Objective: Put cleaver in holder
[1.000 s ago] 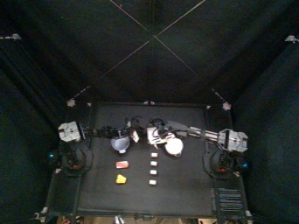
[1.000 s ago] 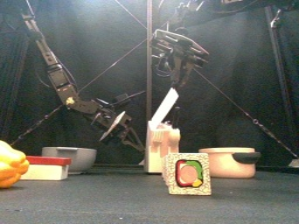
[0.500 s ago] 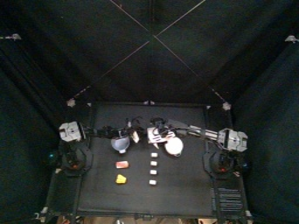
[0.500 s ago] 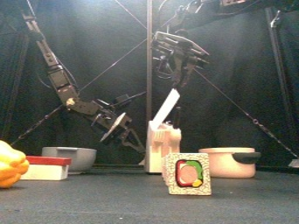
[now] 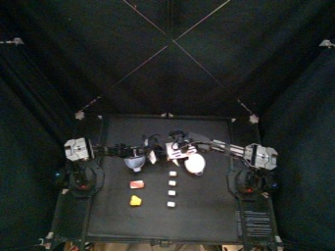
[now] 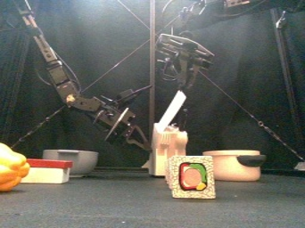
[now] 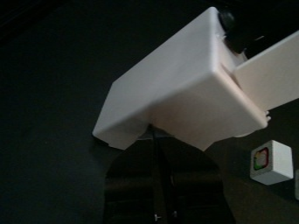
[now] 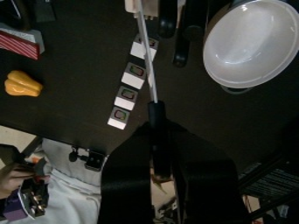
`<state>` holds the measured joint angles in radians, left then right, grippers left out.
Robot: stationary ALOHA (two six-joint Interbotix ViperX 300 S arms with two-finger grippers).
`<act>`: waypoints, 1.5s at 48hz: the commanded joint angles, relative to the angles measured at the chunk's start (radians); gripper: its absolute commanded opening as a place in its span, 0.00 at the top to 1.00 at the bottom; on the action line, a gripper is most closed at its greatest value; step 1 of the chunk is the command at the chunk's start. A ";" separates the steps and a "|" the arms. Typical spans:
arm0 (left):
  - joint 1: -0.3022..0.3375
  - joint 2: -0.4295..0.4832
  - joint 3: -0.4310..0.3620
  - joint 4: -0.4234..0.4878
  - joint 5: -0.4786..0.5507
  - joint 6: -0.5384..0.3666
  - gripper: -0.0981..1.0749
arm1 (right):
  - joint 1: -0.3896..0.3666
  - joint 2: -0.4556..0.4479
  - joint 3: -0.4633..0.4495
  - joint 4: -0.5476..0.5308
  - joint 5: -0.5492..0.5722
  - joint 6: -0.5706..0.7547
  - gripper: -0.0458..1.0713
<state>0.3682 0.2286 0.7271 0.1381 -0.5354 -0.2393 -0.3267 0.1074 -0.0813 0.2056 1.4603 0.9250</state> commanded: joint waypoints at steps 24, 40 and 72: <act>0.026 -0.089 0.067 -0.008 -0.011 0.002 0.62 | -0.032 -0.018 -0.031 -0.006 0.064 0.000 0.65; 0.114 -0.054 0.000 -0.008 -0.081 0.011 0.62 | -0.049 -0.006 -0.046 -0.012 0.064 -0.003 0.65; 0.112 0.087 -0.110 -0.008 -0.075 0.008 0.62 | -0.063 0.081 -0.117 -0.044 0.060 -0.009 0.63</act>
<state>0.4817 0.3375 0.6305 0.1304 -0.6059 -0.2316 -0.3866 0.1994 -0.1580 0.1764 1.5232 0.9143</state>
